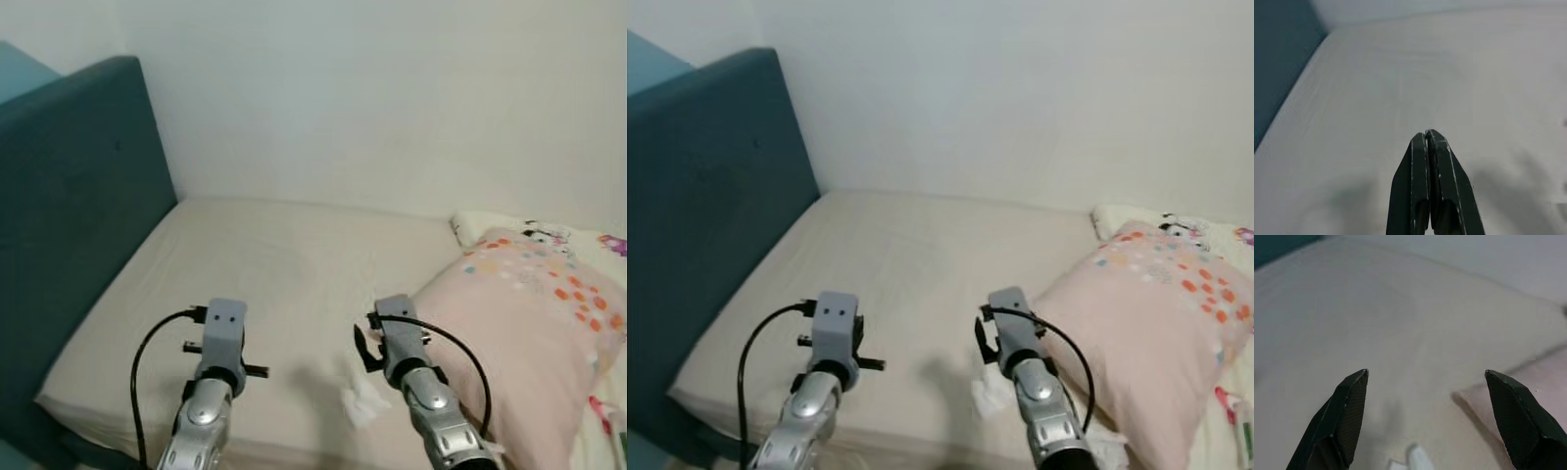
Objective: Clean up the room
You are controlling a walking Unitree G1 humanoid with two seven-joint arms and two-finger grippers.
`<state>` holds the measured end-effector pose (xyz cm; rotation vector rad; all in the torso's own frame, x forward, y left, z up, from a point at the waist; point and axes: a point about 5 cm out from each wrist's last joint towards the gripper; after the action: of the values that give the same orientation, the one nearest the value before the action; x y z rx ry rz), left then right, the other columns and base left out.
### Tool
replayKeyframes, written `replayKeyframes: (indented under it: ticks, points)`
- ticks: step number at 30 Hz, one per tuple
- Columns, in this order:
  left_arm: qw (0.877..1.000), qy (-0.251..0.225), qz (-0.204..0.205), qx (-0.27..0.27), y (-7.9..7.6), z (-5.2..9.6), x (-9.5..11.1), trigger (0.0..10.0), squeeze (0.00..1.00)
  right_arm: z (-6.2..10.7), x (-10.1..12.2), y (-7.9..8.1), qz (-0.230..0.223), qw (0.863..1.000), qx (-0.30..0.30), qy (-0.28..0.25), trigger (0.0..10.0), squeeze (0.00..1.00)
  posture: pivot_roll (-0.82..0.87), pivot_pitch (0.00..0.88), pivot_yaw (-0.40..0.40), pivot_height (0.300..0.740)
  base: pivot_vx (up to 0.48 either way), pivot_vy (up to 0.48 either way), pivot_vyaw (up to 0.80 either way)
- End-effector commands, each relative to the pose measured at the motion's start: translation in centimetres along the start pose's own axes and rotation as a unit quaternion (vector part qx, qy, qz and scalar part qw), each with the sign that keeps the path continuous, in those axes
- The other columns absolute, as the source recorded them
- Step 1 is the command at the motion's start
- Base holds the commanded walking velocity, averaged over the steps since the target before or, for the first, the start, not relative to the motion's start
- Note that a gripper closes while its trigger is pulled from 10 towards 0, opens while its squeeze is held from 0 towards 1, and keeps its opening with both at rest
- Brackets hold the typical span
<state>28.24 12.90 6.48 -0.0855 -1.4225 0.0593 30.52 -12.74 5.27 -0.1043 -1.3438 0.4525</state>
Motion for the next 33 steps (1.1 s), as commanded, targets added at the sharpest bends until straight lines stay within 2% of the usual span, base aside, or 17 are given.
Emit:
replayKeyframes:
  ticks: [1, 15, 30, 33]
  points:
    - [1.000, 0.009, -0.002, -0.004, -0.31, 0.25, -0.48, 10.0, 0.00, 0.38, -0.97, -0.51, -0.002, 1.000, -0.007, 0.018, 10.0, 0.00, -0.04, 0.000, -0.022, 0.740, 0.000, 0.000, 0.00]
    - [1.000, 0.008, -0.003, 0.002, 0.16, 0.39, -0.50, 10.0, 0.00, 0.30, -0.91, -0.18, -0.006, 1.000, -0.001, 0.019, 10.0, 0.00, -0.03, 0.000, -0.023, 0.740, 0.000, 0.000, 0.00]
    - [1.000, 0.007, -0.008, -0.010, -0.23, 0.28, -0.39, 10.0, 0.00, 0.36, -0.98, -0.24, -0.025, 0.999, -0.007, 0.022, 10.0, 0.00, -0.03, 0.000, -0.015, 0.740, 0.000, 0.000, 0.00]
    - [1.000, 0.006, -0.009, -0.012, -0.31, 0.25, -0.35, 10.0, 0.00, 0.39, -1.03, -0.34, -0.034, 0.999, -0.012, 0.023, 10.0, 0.00, -0.03, 0.000, -0.012, 0.725, 0.000, 0.000, 0.00]
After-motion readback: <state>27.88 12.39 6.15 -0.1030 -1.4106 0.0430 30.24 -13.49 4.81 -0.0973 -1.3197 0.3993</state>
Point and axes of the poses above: a point about 5 cm out from each wrist's last joint towards the gripper, its own z axis pointing back from the gripper into the wrist, its own x axis along the axis of the wrist's last joint, y = z × x, and after that the axes turned 9 degrees about z, right-handed
